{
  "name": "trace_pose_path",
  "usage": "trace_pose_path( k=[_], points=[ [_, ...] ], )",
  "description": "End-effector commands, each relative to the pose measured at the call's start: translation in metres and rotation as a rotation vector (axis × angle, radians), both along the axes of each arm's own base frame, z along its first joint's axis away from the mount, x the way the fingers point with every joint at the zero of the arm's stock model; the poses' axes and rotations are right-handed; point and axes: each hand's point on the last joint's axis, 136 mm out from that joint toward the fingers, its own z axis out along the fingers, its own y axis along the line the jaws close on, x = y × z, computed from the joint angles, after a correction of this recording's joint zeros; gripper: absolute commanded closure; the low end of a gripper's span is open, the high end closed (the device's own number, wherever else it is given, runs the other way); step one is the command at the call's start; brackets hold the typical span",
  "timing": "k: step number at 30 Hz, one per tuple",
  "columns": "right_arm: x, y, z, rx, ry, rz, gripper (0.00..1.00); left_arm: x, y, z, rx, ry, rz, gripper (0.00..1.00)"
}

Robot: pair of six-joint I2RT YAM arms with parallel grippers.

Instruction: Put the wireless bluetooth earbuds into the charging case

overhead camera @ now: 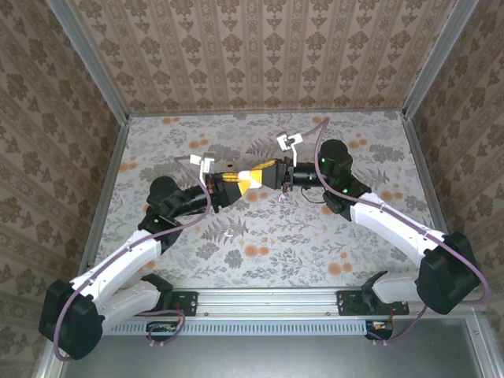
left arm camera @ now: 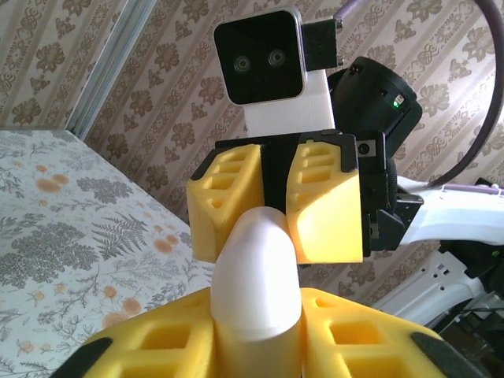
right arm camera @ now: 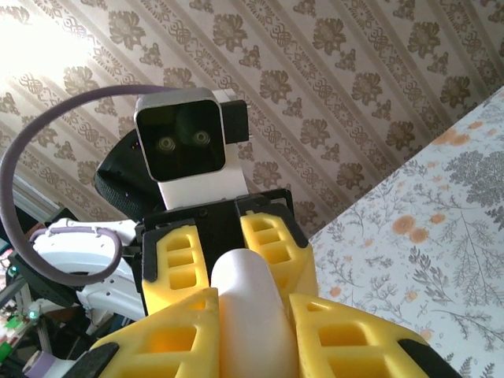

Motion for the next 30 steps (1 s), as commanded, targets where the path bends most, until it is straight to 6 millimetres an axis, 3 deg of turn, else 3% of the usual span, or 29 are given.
trace_pose_path(
  k=[1,4,8,14,30],
  points=[
    [-0.012,-0.003,0.018,-0.007,-0.081,0.020,0.95,-0.001,0.001,0.023,-0.024,-0.032,-0.025,0.60],
    [-0.012,-0.006,0.020,-0.025,-0.108,0.012,0.96,-0.002,0.002,0.022,-0.008,-0.027,-0.042,0.47],
    [-0.013,-0.011,0.023,-0.041,-0.151,-0.009,0.97,-0.001,0.005,0.017,0.030,-0.015,-0.062,0.42],
    [-0.012,-0.018,0.027,-0.037,-0.212,-0.058,0.97,-0.003,0.003,0.007,0.051,-0.021,-0.095,0.42],
    [-0.011,-0.019,0.025,-0.031,-0.220,-0.070,0.97,-0.018,-0.017,0.014,0.033,-0.087,-0.207,0.52]
  ],
)
